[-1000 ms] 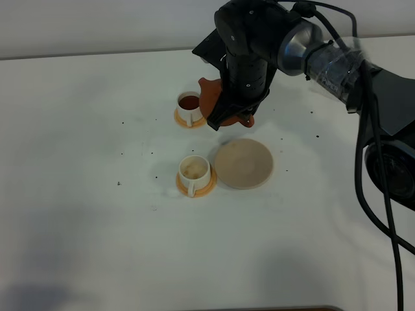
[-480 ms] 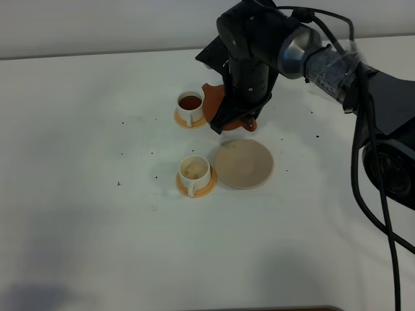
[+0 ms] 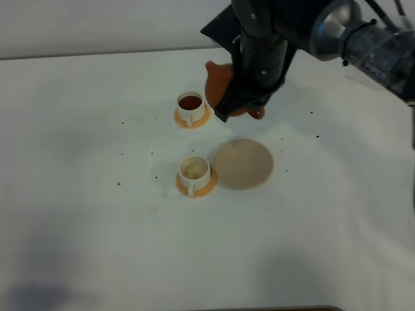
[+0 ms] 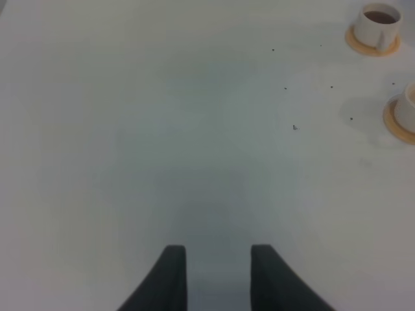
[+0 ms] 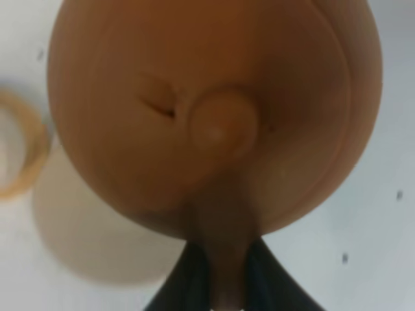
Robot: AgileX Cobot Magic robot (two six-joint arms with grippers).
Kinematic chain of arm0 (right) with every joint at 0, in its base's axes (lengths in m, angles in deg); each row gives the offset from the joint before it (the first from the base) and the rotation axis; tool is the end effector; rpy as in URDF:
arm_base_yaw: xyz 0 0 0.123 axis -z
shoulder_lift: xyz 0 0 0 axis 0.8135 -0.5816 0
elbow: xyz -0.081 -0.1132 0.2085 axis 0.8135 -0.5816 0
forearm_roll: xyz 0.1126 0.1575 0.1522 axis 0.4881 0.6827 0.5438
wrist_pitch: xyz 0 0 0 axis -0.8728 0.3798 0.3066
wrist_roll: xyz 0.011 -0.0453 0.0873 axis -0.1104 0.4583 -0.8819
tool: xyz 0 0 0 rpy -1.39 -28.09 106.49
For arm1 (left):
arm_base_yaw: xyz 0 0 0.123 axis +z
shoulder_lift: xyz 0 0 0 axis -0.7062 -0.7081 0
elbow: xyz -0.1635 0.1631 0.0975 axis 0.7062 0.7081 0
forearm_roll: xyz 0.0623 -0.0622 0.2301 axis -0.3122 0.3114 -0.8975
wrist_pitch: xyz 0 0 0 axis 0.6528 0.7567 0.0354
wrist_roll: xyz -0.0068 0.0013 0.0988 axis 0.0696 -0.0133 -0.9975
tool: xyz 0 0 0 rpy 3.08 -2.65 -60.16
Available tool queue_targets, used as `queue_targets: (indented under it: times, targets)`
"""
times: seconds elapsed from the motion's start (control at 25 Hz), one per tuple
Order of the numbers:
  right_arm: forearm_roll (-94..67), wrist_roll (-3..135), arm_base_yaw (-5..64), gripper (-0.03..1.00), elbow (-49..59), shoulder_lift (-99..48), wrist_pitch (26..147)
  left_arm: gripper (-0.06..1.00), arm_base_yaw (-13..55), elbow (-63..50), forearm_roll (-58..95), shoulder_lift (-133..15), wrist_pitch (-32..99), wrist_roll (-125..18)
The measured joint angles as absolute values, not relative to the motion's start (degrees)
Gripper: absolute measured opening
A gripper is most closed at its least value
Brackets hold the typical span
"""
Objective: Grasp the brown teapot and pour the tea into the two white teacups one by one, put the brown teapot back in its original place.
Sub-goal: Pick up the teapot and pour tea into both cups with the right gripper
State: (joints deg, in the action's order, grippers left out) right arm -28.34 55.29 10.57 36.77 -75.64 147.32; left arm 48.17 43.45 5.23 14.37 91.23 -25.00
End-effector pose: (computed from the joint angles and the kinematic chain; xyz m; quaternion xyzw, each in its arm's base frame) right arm 0.3233 0.2952 0.2112 -0.4769 0.8685 -0.0232 0.1331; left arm 0.0292 0.0007 0.2736 0.0190 0.8518 0.0357 0.5223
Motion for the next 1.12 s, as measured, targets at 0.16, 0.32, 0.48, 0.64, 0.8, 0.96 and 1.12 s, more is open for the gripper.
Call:
queue_targets:
  times: [0.16,0.32,0.48,0.64,0.8,0.96,1.12]
  targets:
    - [-28.7,55.2,8.8,0.09,28.0,-70.6,147.7,0.24,48.2,43.5,5.2,14.4,91.2,-25.0]
    - [-31.5,54.4,5.6,0.09,21.6,-67.8,147.6,0.24,48.2,43.5,5.2,14.4,91.2,-25.0]
    - [-35.9,52.4,2.0,0.09,16.6,-67.2,146.2,0.24,48.2,43.5,5.2,14.4,91.2,-25.0]
    - [-42.6,50.6,-1.0,0.09,12.2,-67.0,142.0,0.24,48.2,43.5,5.2,14.4,91.2,-25.0]
    - [-47.9,50.2,-2.2,0.09,9.4,-67.2,137.6,0.24,48.2,43.5,5.2,14.4,91.2,-25.0]
    - [-53.3,50.2,-3.9,0.09,9.3,-69.0,137.5,0.24,48.2,43.5,5.2,14.4,91.2,-25.0]
    - [-58.1,50.2,-6.3,0.09,9.3,-70.4,138.3,0.24,48.2,43.5,5.2,14.4,91.2,-25.0]
